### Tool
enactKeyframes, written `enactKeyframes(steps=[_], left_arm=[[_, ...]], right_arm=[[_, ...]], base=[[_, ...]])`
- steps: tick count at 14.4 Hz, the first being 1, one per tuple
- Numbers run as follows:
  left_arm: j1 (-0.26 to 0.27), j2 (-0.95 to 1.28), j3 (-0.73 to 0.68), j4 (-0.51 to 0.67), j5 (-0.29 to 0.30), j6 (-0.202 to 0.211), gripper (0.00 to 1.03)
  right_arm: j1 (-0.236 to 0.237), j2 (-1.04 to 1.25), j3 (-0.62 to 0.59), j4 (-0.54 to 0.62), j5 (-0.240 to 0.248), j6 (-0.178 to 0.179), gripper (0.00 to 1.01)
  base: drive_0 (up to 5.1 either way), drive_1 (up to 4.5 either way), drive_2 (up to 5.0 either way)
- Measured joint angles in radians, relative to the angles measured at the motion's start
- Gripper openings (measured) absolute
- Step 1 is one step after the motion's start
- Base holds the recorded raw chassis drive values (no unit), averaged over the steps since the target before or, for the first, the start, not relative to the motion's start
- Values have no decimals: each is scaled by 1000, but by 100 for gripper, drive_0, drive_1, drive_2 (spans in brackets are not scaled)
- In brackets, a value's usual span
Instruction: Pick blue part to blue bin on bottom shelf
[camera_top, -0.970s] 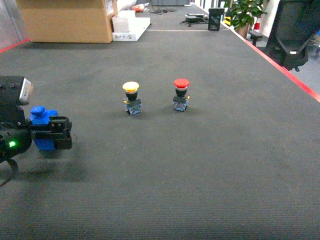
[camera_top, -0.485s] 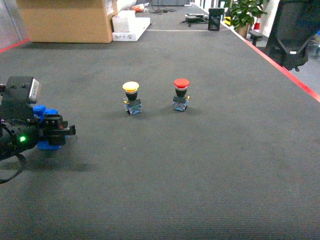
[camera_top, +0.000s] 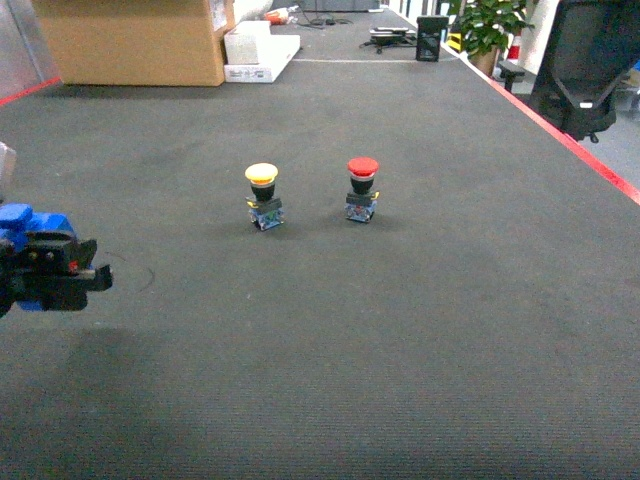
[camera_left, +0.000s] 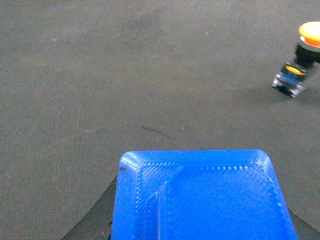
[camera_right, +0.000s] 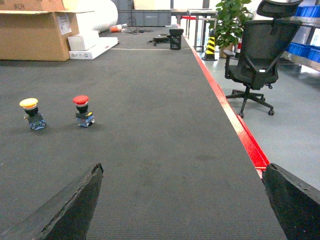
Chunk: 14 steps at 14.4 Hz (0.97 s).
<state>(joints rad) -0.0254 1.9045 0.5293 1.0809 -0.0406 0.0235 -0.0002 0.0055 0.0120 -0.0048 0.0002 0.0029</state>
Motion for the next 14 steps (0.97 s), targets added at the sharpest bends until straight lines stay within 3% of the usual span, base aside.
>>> enactKeyframes(steps=[2,4,5,8,11,12,14], left_arm=[[-8,-233,-192,-101,-51,-16,44],[-21,-543,-214,-234,-132,-23,44],[-59,-697,-213,-325,-175,-32,44],[-220,-1072,-277,-613,-407,-58,44],[-487,-1378,-293,-892,-705,-96,43],[-541,-1443,-293,-948,-759,-99,43],[-586,-1581,-293,-1057,-779,-98,43]], right_arm=[[0,0,0,0,0,0,98],[0,0,0,0,0,0,98],[0,0,0,0,0,0,98],[0,0,0,0,0,0,98],[0,0,0,0,0,0,98],[0,0,0,0,0,0,98],[0,0,0,0,0,0,98]], base=[[0,0,0],[0,0,0],[0,0,0],[0,0,0],[0,0,0],[0,0,0],[0,0,0]])
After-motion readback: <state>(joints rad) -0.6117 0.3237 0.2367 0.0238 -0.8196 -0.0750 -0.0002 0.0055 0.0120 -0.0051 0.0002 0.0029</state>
